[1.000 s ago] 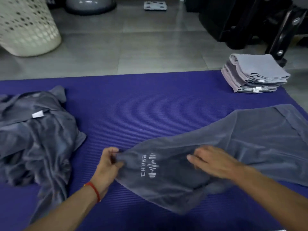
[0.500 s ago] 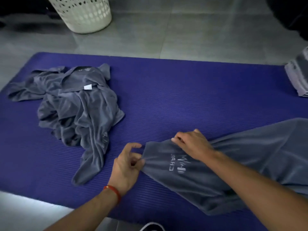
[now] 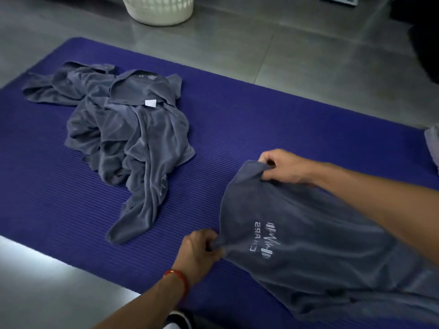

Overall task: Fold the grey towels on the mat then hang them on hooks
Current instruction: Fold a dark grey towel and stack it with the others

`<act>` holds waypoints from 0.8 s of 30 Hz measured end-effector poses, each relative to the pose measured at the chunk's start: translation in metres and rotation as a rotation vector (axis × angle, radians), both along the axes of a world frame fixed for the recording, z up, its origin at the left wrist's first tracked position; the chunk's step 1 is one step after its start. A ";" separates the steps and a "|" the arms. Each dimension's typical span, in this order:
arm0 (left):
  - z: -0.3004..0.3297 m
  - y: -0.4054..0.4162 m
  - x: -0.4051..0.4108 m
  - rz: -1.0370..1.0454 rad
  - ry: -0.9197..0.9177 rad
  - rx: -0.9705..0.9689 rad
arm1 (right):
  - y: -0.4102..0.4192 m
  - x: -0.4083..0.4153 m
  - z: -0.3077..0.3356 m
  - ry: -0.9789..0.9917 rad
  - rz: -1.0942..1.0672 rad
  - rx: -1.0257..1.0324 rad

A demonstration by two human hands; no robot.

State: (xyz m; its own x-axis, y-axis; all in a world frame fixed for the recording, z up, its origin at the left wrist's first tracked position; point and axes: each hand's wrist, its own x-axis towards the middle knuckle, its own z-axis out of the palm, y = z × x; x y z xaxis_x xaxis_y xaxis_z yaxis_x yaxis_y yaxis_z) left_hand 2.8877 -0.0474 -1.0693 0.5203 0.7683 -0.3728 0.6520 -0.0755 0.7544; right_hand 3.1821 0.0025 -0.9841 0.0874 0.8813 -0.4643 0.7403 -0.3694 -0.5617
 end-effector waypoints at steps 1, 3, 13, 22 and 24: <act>0.003 0.004 0.002 0.047 -0.038 0.011 | 0.005 0.007 0.007 0.021 0.010 0.025; 0.012 0.009 0.001 0.124 -0.184 -0.015 | 0.015 0.021 0.018 -0.053 0.089 0.014; 0.029 0.059 0.024 0.283 -0.341 0.027 | 0.111 0.021 0.006 -0.752 0.213 0.433; -0.008 0.036 0.008 -0.010 -0.013 -0.081 | 0.141 0.030 -0.075 -0.484 -0.205 0.304; -0.009 0.030 0.007 0.069 -0.061 -0.018 | 0.145 0.036 -0.082 -0.467 -0.204 0.312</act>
